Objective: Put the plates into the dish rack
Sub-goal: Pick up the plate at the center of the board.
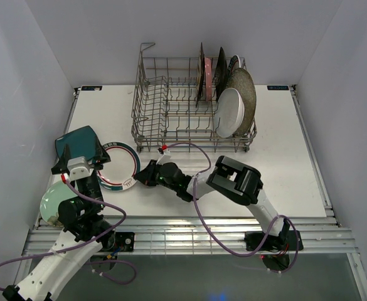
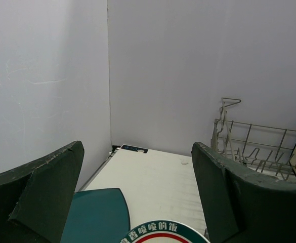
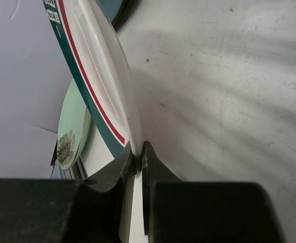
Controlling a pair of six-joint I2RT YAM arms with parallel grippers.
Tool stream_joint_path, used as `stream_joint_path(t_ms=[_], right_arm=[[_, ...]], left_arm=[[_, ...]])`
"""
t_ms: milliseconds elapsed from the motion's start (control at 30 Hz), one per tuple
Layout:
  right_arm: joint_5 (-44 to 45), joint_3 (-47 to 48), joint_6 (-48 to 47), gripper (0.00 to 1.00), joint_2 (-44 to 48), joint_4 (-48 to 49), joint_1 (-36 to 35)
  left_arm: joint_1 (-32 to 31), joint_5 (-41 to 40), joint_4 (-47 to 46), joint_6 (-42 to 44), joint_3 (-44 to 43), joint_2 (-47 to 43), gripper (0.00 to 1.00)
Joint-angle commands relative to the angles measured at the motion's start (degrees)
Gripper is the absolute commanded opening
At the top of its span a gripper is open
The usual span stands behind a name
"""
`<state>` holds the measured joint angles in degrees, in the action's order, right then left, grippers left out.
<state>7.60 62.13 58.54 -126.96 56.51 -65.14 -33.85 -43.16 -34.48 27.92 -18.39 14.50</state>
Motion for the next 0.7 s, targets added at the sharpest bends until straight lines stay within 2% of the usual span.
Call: stream_joint_path(t_ms=[0,233,333,667], right_arm=[[4.43,-0.6,-6.84,0.08,6.71,6.24,-0.86],[8.22,-4.12,-15.98,0.08,12.6,7.29,-1.83],[9.72,-2.37,-20.21,0.08,14.45,3.63,-2.62],[14.9,-5.79,-32.7,0.08,22.18,3.26,-2.79]], left_arm=[[0.45,0.18,0.64,-0.68,-0.06,0.09,0.98],[0.45,0.09,0.64,-0.68,-0.06,0.7,0.98],[0.36,0.09,0.64,-0.68,-0.06,0.44,0.98],[0.45,0.0,0.64,-0.5,-0.24,0.18,0.98]])
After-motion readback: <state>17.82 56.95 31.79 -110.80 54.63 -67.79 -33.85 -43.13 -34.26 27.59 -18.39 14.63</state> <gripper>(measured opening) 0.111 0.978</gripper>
